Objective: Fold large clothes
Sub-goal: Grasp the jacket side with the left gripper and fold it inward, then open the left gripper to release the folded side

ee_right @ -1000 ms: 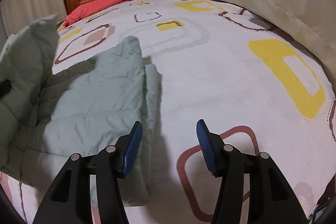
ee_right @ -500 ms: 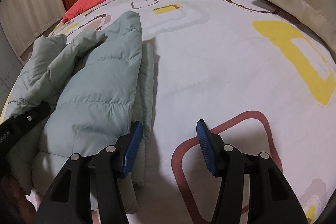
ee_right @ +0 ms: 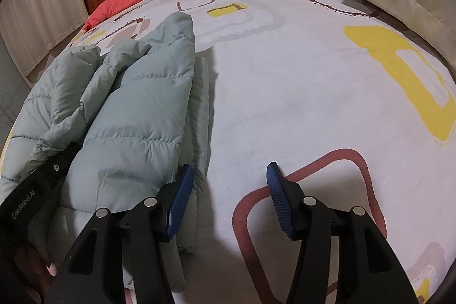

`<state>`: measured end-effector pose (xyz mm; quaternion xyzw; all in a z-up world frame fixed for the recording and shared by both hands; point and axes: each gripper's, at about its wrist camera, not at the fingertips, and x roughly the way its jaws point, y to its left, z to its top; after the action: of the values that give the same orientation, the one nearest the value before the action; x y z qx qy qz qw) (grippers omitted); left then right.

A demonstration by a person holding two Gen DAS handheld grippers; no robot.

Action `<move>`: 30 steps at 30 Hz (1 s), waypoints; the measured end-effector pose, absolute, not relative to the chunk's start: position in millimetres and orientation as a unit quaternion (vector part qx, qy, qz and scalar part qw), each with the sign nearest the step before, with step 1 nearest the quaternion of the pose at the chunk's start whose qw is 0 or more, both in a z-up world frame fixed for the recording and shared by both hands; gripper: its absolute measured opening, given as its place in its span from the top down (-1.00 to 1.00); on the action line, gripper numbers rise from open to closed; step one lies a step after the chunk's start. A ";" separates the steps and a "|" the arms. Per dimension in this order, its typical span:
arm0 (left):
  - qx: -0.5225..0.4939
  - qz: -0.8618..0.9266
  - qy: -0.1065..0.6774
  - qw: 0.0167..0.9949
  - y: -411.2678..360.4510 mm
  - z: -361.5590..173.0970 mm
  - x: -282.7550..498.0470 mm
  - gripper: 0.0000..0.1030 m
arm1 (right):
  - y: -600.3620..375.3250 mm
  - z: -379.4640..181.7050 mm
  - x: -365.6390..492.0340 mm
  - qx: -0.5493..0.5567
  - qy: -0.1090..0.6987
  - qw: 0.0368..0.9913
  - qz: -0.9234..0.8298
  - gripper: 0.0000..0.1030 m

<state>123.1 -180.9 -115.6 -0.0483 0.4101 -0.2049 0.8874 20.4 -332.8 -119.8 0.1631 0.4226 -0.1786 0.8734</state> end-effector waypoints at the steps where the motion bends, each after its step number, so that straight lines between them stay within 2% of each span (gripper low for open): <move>1: -0.048 -0.205 0.409 0.888 -180.7 -113.8 122.3 0.72 | -334.1 -118.7 19.9 0.167 0.422 0.873 -0.179 -0.04; 3: -0.045 -0.212 0.409 0.886 -182.1 -108.6 119.4 0.55 | -336.4 -116.0 19.3 0.170 0.421 0.872 -0.182 -0.04; 5: -0.046 -0.224 0.408 0.884 -181.8 -101.4 113.1 -0.02 | -339.1 -110.5 17.0 0.172 0.417 0.872 -0.187 -0.04; 7: -0.051 -0.234 0.399 0.885 -179.1 -90.8 102.8 -0.27 | -339.6 -102.5 14.5 0.171 0.411 0.875 -0.191 -0.04; 8: -0.053 -0.236 0.393 0.887 -176.4 -85.5 97.6 -0.33 | -339.1 -99.2 13.0 0.170 0.408 0.876 -0.192 -0.04; 12: -0.070 -0.242 0.376 0.892 -152.8 -63.1 81.1 -0.42 | -334.7 -80.1 7.7 0.173 0.392 0.883 -0.190 -0.05; 14: -0.094 -0.231 0.363 0.898 -126.2 -52.2 77.1 -0.49 | -329.4 -70.7 7.2 0.176 0.385 0.887 -0.182 -0.11; 15: -0.107 -0.217 0.357 0.902 -110.2 -49.0 77.3 -0.51 | -325.5 -66.0 7.7 0.180 0.380 0.890 -0.176 -0.20; 17: -0.134 -0.188 0.353 0.907 -80.2 -47.2 83.0 -0.52 | -315.0 -58.3 10.1 0.185 0.372 0.895 -0.163 -0.23; 21: -0.181 -0.114 0.361 0.908 -20.6 -62.0 104.7 -0.53 | -292.7 -51.2 23.0 0.188 0.370 0.900 -0.131 -0.25; 24: -0.226 -0.083 0.375 0.895 10.0 -80.7 118.6 -0.53 | -276.0 -53.8 36.2 0.209 0.374 0.899 -0.098 -0.38; 30: -0.269 -0.093 0.408 0.867 22.4 -112.1 133.1 -0.53 | -249.3 -73.3 58.6 0.235 0.405 0.882 -0.049 -0.42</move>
<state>133.1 22.4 -112.1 -0.2693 0.4080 -0.0927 0.8674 58.6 -249.3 -73.3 0.2352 0.4053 -0.0494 0.8821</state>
